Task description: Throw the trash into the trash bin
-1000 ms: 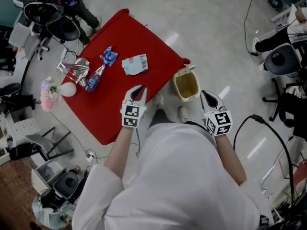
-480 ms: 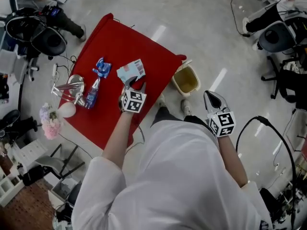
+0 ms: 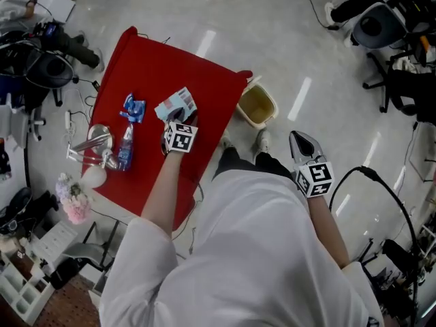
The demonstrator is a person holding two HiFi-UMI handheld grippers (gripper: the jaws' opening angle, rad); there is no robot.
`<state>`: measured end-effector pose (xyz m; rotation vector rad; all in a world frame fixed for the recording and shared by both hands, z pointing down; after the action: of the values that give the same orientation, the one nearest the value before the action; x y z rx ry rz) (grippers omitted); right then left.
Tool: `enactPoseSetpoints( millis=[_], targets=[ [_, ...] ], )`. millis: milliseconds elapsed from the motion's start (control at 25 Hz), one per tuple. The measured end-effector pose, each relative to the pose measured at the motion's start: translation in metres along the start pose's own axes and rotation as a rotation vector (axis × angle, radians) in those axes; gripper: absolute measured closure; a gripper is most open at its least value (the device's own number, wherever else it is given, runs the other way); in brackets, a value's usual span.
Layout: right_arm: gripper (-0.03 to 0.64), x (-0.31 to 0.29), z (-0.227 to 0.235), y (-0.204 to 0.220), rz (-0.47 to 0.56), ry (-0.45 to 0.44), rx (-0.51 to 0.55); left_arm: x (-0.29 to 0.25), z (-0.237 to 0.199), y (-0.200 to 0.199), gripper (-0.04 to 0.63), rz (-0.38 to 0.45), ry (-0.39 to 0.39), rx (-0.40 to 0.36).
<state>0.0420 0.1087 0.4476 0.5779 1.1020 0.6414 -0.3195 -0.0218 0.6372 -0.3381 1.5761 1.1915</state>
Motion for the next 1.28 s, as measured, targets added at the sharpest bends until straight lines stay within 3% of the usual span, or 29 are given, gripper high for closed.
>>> enactPoseSetpoints(
  millis=[120,360,760,1280],
  targets=[
    [0.615,0.004,-0.001,0.009,0.003,0.025,-0.036,0.005,0.003,-0.003,0.450,0.016,0.049,0.001],
    [0.615,0.011,-0.003,0.022,0.026,0.053,-0.078,0.011,0.002,-0.011,0.581,0.033,0.025,-0.003],
    [0.615,0.014,0.021,0.012,0.059,0.009,-0.072,0.044,0.030,-0.044,0.591,0.092,0.023,0.016],
    [0.615,0.026,0.079,0.022,0.030,-0.023,-0.114,0.034,0.138,-0.141,0.591,0.177,0.143,-0.140]
  ],
)
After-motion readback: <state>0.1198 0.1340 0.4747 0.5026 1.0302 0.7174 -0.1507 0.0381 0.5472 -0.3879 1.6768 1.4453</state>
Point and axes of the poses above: the fingertips, and each gripper's own axes: x backward along the fingers, z to its right, y out of its underside, the point moved 7 cm from there along x, backward along the fingers, and after that the axes turned 15 degrees about -x, right-handed, at the moved point
